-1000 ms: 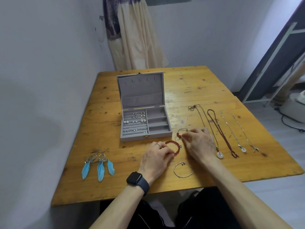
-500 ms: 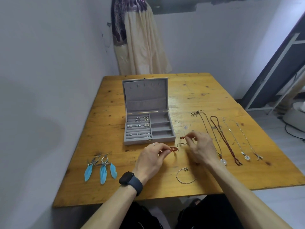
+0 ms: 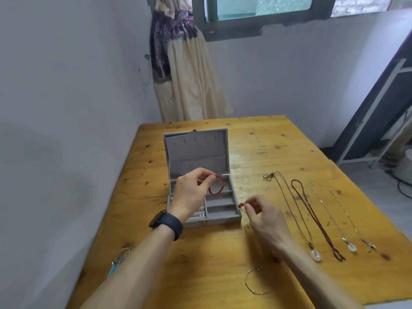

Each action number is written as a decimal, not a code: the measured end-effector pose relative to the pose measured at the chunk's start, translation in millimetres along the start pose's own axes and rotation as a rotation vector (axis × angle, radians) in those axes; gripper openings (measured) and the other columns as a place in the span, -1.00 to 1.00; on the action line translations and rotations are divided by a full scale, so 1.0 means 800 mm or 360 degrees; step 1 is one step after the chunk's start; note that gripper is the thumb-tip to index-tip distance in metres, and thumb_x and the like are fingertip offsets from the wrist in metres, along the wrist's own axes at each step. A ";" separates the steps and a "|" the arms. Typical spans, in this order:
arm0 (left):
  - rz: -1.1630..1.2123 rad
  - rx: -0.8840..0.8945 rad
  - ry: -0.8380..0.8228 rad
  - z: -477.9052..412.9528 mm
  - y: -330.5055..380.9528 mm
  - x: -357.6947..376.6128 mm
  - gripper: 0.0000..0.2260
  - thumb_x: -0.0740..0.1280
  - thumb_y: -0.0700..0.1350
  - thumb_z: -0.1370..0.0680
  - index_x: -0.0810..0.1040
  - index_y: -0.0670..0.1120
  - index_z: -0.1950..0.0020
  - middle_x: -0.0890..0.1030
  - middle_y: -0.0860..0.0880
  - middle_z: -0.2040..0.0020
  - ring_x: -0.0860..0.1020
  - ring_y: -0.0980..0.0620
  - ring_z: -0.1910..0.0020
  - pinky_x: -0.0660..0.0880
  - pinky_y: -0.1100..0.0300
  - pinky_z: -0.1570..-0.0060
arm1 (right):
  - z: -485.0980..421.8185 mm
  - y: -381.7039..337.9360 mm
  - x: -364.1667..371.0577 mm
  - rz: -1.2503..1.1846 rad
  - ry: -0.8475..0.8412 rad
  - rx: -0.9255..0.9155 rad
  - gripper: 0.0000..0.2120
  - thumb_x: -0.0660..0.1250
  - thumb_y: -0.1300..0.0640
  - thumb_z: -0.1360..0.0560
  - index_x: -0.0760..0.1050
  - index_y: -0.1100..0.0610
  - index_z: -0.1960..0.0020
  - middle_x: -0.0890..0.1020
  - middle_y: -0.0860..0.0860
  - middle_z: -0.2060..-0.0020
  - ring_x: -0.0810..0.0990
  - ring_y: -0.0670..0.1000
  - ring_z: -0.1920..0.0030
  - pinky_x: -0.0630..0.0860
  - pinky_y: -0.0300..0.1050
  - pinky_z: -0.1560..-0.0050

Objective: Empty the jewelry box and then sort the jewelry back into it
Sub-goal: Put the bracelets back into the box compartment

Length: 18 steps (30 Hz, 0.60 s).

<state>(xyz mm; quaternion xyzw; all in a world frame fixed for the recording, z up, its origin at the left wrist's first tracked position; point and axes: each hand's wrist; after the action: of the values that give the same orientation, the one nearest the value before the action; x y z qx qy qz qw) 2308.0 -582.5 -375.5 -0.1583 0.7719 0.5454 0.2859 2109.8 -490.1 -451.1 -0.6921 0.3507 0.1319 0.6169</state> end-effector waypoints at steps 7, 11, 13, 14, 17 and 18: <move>0.0028 -0.0397 -0.0077 -0.050 -0.024 0.041 -0.93 0.38 -0.02 -0.58 0.67 0.06 0.01 0.69 0.11 0.10 0.65 0.12 0.07 0.61 0.09 -0.05 | -0.005 0.010 0.010 0.0215 -0.0169 -0.0110 -0.89 0.28 -0.03 -0.58 0.55 -0.03 -0.01 0.60 -0.13 0.14 0.55 -0.12 0.11 0.58 -0.06 0.04; 0.0106 -0.0569 -0.0041 -0.060 -0.035 0.057 -0.89 0.39 -0.05 -0.57 0.63 0.09 0.15 0.71 0.08 0.20 0.68 0.06 0.13 0.63 -0.01 -0.04 | -0.004 0.014 0.012 0.0247 -0.0205 -0.0128 -0.72 0.13 -0.17 -0.53 0.52 -0.07 -0.04 0.60 -0.14 0.12 0.54 -0.12 0.10 0.58 -0.07 0.02; 0.0134 -0.0642 -0.0035 -0.063 -0.039 0.062 -0.85 0.39 -0.09 -0.56 0.63 0.06 0.20 0.71 0.06 0.27 0.70 0.04 0.19 0.64 -0.01 0.00 | -0.004 0.014 0.011 0.0272 -0.0215 -0.0137 -0.70 0.11 -0.18 -0.53 0.53 -0.07 -0.05 0.61 -0.14 0.10 0.54 -0.12 0.09 0.57 -0.07 0.01; 0.0099 -0.0653 -0.0037 -0.064 -0.040 0.065 -0.85 0.39 -0.09 -0.56 0.63 0.05 0.21 0.71 0.04 0.28 0.70 0.03 0.21 0.65 -0.01 0.02 | -0.004 0.014 0.011 0.0278 -0.0218 -0.0140 -0.70 0.11 -0.18 -0.53 0.53 -0.07 -0.06 0.61 -0.13 0.10 0.54 -0.12 0.09 0.57 -0.07 0.00; -0.0355 -0.0535 -0.0053 -0.067 -0.039 0.068 -0.91 0.38 -0.02 -0.57 0.66 0.02 0.04 0.72 -0.04 0.14 0.68 -0.07 0.08 0.61 0.03 -0.04 | -0.003 0.011 0.008 0.0281 -0.0223 -0.0138 -0.72 0.14 -0.16 -0.54 0.53 -0.06 -0.08 0.61 -0.13 0.08 0.54 -0.10 0.08 0.56 -0.06 -0.03; -0.0488 -0.0503 -0.0048 -0.067 -0.037 0.068 -0.88 0.37 -0.01 -0.58 0.67 0.00 -0.02 0.71 -0.07 0.07 0.66 -0.11 0.02 0.58 0.05 -0.05 | -0.003 0.011 0.008 0.0279 -0.0223 -0.0143 -0.74 0.16 -0.14 -0.55 0.53 -0.06 -0.08 0.62 -0.12 0.07 0.54 -0.10 0.07 0.56 -0.06 -0.04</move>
<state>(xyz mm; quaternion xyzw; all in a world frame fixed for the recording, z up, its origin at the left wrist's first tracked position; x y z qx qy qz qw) 2267.0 -639.4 -418.3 -0.3084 0.6394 0.6119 0.3488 2108.1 -494.6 -460.9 -0.6748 0.3596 0.2491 0.5943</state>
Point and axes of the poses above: each hand's wrist, its own z-axis away from the middle knuckle, its own x-axis out of the palm, y = z × x
